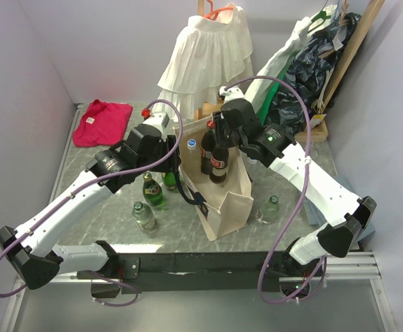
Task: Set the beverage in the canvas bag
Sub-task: Place the drink in the canvas bag.
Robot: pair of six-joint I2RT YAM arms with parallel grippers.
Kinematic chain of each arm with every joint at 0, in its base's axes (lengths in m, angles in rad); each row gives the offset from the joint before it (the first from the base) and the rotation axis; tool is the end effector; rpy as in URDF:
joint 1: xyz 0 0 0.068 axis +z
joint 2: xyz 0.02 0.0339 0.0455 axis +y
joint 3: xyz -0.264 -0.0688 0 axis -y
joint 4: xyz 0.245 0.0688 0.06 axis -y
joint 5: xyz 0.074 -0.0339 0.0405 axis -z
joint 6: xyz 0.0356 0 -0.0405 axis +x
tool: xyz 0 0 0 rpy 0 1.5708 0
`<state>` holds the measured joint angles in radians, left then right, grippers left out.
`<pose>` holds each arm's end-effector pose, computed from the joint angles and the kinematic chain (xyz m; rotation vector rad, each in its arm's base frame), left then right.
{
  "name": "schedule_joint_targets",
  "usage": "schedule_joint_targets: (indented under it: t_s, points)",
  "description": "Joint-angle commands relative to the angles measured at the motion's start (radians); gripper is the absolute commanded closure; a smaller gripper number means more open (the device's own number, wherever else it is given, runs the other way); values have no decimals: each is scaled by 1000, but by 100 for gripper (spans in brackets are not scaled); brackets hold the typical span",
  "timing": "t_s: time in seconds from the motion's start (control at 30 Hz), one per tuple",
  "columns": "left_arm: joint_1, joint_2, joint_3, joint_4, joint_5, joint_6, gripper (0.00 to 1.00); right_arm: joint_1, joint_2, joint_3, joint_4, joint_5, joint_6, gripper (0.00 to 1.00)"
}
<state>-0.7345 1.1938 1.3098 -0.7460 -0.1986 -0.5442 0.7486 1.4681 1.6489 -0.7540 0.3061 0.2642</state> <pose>0.1882 -0.1605 0.3828 0.0994 2.2294 -0.4980 0.2372 0.2057 0.4206 -0.3353 2.0998 0.2740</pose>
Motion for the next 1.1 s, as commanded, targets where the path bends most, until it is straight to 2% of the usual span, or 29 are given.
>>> schedule_joint_targets:
  t_s: [0.0, 0.33, 0.6, 1.07]
  points:
    - [0, -23, 40, 25, 13, -10, 40, 6, -74, 6, 188, 24, 6, 100]
    - [0, -17, 55, 20, 18, 0, 41, 6, -60, -46, 229, 28, 3, 100]
    - [1, -5, 11, 17, 18, -5, 50, 6, -46, -63, 245, 27, 4, 100]
    - [0, -14, -12, 91, 73, -7, 48, 6, -14, -55, 243, 18, 6, 100]
